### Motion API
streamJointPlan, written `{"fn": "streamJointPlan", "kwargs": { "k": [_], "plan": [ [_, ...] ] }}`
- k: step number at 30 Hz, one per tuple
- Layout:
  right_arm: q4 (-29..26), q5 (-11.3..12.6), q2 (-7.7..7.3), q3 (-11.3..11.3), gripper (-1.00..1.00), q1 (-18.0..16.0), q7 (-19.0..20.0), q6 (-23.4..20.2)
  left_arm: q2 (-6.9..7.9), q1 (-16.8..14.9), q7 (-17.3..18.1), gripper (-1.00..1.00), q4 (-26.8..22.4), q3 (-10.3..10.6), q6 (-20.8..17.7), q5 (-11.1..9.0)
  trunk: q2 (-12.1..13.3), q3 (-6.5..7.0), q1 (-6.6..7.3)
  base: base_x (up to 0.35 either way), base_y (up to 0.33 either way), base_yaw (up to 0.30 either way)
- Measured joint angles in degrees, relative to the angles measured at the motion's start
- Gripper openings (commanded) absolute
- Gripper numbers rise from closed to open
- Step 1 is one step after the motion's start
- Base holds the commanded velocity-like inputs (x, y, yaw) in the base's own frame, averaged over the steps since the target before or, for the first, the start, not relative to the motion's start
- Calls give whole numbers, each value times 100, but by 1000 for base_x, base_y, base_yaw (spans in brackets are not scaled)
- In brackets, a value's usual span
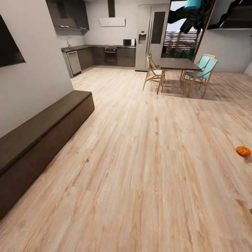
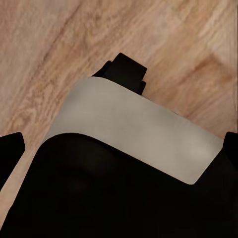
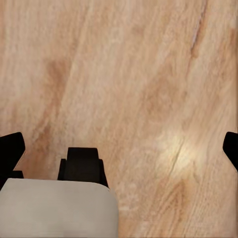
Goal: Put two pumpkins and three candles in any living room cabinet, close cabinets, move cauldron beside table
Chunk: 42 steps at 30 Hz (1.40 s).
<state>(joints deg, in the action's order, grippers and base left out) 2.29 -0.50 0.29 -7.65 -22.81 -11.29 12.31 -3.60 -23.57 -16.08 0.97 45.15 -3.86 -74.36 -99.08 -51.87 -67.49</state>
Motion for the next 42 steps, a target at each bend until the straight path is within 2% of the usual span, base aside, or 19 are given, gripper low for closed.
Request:
{"fn": "streamJointPlan", "kwargs": {
  "k": [42],
  "plan": [
    [0, 20, -10, 8, 100, 2, 13, 0, 0, 2, 0, 100, 0, 0, 0, 0, 0, 0, 0, 332, 0, 0]
  ]
}}
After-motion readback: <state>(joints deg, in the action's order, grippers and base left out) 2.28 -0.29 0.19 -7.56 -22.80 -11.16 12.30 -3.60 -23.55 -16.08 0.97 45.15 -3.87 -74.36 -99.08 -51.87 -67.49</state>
